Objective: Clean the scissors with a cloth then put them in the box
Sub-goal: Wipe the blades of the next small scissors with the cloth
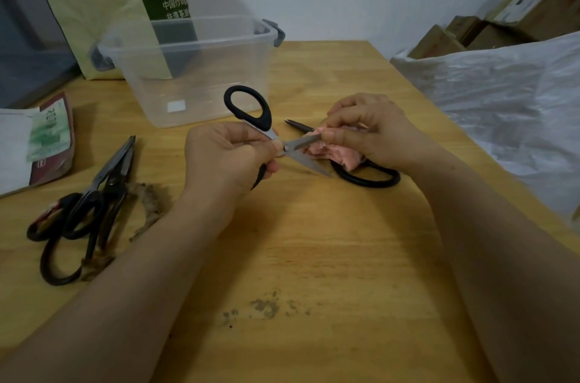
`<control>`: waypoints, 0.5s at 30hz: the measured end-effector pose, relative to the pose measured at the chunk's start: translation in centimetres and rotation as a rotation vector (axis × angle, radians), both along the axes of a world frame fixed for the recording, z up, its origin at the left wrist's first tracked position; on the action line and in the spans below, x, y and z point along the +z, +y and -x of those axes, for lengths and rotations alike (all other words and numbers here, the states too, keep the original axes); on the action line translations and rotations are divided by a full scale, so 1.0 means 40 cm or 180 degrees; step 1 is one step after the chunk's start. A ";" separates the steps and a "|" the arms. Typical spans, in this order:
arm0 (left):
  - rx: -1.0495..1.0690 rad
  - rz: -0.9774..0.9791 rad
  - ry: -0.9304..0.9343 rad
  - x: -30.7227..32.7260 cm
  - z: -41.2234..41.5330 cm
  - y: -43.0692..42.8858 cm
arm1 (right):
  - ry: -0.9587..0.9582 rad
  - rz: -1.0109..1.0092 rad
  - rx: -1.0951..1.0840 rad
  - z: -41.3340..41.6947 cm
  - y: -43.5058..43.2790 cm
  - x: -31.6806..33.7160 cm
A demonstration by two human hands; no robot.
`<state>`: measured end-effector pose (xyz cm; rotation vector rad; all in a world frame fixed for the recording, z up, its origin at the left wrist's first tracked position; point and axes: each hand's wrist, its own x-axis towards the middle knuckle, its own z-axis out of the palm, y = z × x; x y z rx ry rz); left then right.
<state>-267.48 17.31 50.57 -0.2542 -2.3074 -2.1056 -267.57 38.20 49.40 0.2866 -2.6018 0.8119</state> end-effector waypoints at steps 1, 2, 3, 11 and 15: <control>-0.0006 -0.0004 0.0012 0.001 0.001 -0.004 | 0.0028 -0.0001 -0.0044 -0.003 0.008 0.001; -0.0018 -0.0008 0.0016 0.002 0.001 -0.005 | 0.0045 -0.0035 -0.0072 -0.005 0.012 0.003; -0.0036 -0.0001 0.0013 0.003 0.000 -0.005 | 0.0025 -0.0082 -0.0119 -0.009 0.013 0.006; 0.0278 -0.0382 -0.0037 0.013 0.019 -0.023 | 0.0389 0.0814 -0.1019 -0.032 0.023 0.030; 0.0280 -0.0609 -0.0201 0.002 0.026 -0.006 | 0.0417 0.1227 -0.0682 -0.053 -0.042 0.064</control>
